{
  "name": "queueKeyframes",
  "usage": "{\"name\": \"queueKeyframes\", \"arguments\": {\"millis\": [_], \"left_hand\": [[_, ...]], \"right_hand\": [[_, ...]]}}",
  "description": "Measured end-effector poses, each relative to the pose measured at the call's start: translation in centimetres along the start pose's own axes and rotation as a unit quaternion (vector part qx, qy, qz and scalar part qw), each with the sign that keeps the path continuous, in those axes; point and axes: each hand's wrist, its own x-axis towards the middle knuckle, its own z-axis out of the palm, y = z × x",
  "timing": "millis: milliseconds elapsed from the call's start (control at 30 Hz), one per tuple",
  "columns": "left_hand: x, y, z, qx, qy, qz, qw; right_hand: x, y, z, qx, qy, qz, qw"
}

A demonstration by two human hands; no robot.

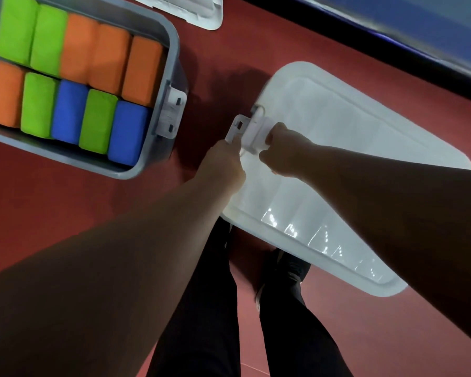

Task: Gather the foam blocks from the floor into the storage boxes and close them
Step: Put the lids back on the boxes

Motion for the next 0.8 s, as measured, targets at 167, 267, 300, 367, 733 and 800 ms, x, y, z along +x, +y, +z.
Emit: {"name": "queueKeyframes", "arguments": {"millis": [167, 267, 300, 367, 733, 800], "left_hand": [[-0.1, -0.1, -0.8, -0.081, 0.019, -0.013, 0.996], [-0.1, 0.0, -0.8, -0.098, 0.023, -0.046, 0.994], [-0.2, 0.0, -0.7, -0.104, 0.021, -0.058, 0.993], [-0.5, 0.1, -0.4, -0.120, 0.018, -0.077, 0.990], [0.2, -1.5, 0.1, -0.109, 0.000, -0.013, 0.994], [0.8, -1.6, 0.1, -0.123, -0.001, -0.005, 0.992]], "right_hand": [[0.3, 0.5, 0.3, -0.013, 0.051, -0.026, 0.998], [0.6, 0.7, 0.4, -0.002, 0.069, -0.032, 0.997], [0.6, 0.8, 0.5, -0.001, 0.070, -0.036, 0.997], [0.6, 0.7, 0.7, -0.004, 0.070, -0.047, 0.996], [1.1, 0.2, 1.1, -0.010, 0.107, -0.042, 0.993], [1.6, 0.1, 0.6, -0.003, 0.128, -0.029, 0.991]]}}
